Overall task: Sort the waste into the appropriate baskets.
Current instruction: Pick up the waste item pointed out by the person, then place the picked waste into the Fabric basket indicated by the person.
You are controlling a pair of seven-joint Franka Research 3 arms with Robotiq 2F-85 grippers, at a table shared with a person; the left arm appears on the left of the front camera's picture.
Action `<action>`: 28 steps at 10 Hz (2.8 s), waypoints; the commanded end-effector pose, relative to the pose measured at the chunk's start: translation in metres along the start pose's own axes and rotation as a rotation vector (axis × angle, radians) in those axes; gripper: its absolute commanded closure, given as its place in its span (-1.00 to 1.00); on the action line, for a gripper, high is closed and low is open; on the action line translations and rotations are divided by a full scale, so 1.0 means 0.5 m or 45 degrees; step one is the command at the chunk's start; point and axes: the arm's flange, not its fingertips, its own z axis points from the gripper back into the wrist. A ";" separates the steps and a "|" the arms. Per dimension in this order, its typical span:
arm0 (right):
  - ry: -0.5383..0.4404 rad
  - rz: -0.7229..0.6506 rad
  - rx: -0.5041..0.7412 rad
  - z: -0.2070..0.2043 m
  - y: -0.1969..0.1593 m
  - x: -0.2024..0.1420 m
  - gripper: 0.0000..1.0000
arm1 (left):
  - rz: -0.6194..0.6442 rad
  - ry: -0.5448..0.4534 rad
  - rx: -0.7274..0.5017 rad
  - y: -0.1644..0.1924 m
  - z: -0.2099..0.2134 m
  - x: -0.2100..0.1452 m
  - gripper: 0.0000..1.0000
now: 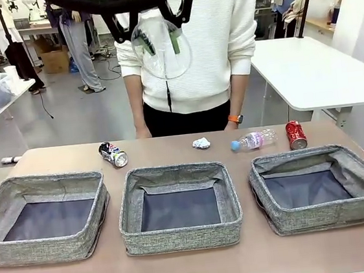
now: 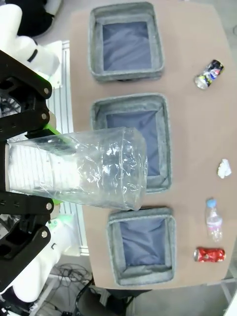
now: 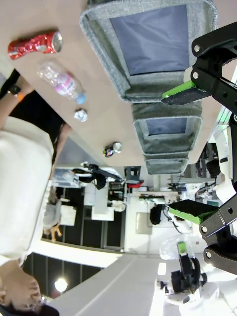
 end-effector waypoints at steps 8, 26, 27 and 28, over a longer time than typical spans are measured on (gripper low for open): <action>-0.017 0.031 0.033 -0.004 0.002 0.007 -1.00 | 0.039 0.099 0.024 0.011 -0.027 0.034 0.24; -0.017 0.031 0.033 -0.004 0.002 0.007 -1.00 | 0.039 0.099 0.024 0.011 -0.027 0.034 0.24; -0.017 0.031 0.033 -0.004 0.002 0.007 -1.00 | 0.039 0.099 0.024 0.011 -0.027 0.034 0.24; -0.017 0.031 0.033 -0.004 0.002 0.007 -1.00 | 0.039 0.099 0.024 0.011 -0.027 0.034 0.24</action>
